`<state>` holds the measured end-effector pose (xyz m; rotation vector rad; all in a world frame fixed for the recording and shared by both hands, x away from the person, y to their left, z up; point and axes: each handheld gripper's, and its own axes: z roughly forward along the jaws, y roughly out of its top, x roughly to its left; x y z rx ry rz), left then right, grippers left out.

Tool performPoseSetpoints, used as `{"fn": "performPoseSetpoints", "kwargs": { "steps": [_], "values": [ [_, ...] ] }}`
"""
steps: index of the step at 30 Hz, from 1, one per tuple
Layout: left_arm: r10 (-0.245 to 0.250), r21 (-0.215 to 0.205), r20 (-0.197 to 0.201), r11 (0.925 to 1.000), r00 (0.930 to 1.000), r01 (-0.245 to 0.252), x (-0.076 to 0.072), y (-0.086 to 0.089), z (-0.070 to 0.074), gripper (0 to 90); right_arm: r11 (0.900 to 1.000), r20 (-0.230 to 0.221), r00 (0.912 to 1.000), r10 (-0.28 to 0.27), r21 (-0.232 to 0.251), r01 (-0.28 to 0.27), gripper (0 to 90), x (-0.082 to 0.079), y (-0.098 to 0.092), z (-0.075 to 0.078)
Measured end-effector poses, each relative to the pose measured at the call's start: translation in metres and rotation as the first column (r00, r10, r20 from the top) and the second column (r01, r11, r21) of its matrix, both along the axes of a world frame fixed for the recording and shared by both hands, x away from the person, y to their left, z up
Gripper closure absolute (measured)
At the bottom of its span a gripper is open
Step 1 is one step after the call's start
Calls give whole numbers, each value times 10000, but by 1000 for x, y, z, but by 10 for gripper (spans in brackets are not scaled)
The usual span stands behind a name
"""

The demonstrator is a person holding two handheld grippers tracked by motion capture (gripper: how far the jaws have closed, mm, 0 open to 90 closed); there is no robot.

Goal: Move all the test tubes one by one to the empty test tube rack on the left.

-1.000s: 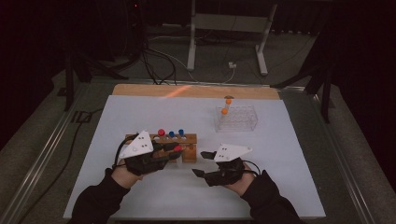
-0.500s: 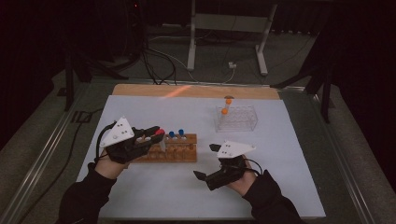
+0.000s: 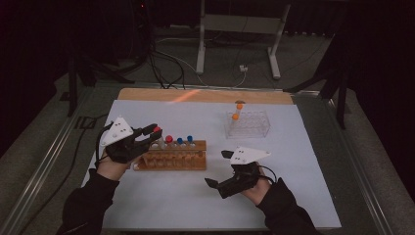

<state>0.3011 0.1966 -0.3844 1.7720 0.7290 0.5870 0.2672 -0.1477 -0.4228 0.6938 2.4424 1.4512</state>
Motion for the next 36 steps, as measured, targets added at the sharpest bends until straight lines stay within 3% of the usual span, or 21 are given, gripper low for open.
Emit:
{"fn": "performPoseSetpoints", "kwargs": {
  "steps": [6, 17, 22, 36],
  "values": [
    [398, -54, 99, 9992, 9992, -398, 7, 3, -5, 715, 10000, -25, 10000, 16, -7, -16, 0, 1, 0, -1],
    [326, 124, -511, 9994, 9982, -320, 17, -1, -29, 715, 10000, -34, 10000, 12, 43, -12, 0, 1, -3, -1],
    [255, 499, -823, 9985, 9963, -214, 20, -7, -41, 714, 9999, 25, 10000, -44, 141, 43, 0, 1, -4, 0],
    [308, 839, -1142, 9963, 9930, -212, 23, -11, -54, 714, 9997, 40, 10000, -27, 228, 26, 0, 1, -6, 0]
  ]
}}
